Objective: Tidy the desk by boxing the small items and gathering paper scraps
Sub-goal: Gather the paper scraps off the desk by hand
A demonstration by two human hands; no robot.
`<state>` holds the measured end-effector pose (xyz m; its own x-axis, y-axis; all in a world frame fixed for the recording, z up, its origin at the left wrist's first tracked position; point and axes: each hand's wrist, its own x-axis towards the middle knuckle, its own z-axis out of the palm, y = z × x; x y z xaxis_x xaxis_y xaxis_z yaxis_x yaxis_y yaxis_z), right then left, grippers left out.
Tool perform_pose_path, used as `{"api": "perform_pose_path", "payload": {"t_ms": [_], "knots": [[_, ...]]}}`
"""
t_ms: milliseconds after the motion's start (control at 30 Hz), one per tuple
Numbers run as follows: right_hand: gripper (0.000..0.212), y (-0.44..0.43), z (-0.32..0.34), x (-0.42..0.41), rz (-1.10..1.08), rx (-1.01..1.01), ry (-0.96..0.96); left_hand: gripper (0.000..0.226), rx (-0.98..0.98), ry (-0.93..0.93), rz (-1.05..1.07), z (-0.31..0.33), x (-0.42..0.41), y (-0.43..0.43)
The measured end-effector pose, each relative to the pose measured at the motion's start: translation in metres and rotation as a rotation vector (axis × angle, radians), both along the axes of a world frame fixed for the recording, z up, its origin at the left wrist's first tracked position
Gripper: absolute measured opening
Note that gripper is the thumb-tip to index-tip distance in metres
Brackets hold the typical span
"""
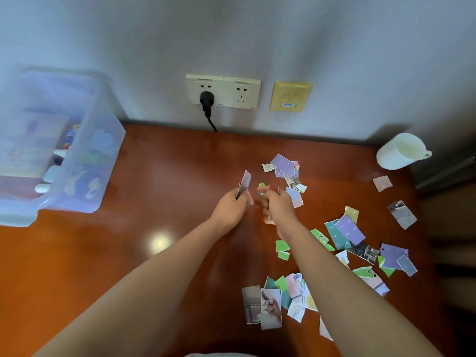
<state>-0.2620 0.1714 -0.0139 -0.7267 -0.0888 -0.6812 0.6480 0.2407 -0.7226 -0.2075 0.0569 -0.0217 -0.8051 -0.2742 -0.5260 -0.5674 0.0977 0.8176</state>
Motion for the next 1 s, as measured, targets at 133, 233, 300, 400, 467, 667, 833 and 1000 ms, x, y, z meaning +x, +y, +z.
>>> {"api": "perform_pose_path", "payload": {"t_ms": [133,233,300,400,467,667,833,1000], "knots": [[0.026,-0.007,0.021,0.027,0.023,-0.208,-0.071,0.022,0.163,0.03,0.148,0.027,0.031,0.003],[0.028,-0.013,0.03,0.046,0.086,-0.319,-0.102,0.021,0.21,0.071,0.243,0.032,0.059,0.001],[0.029,-0.02,0.033,0.058,0.134,-0.371,-0.127,0.021,0.226,0.076,0.334,0.035,0.078,-0.002],[0.029,-0.034,0.035,0.077,0.217,-0.41,-0.167,0.02,0.238,0.095,0.424,0.044,0.111,-0.008],[0.026,-0.047,0.037,0.092,0.278,-0.41,-0.204,0.021,0.24,0.097,0.496,0.048,0.134,-0.016],[0.026,-0.104,0.047,0.143,0.46,-0.382,-0.299,0.028,0.241,0.147,0.625,0.049,0.203,-0.059],[0.031,-0.17,0.044,0.195,0.596,-0.355,-0.315,0.029,0.25,0.163,0.744,0.041,0.261,-0.116],[0.032,-0.254,0.034,0.26,0.679,-0.337,-0.328,0.031,0.224,0.18,0.809,0.03,0.327,-0.187]]}}
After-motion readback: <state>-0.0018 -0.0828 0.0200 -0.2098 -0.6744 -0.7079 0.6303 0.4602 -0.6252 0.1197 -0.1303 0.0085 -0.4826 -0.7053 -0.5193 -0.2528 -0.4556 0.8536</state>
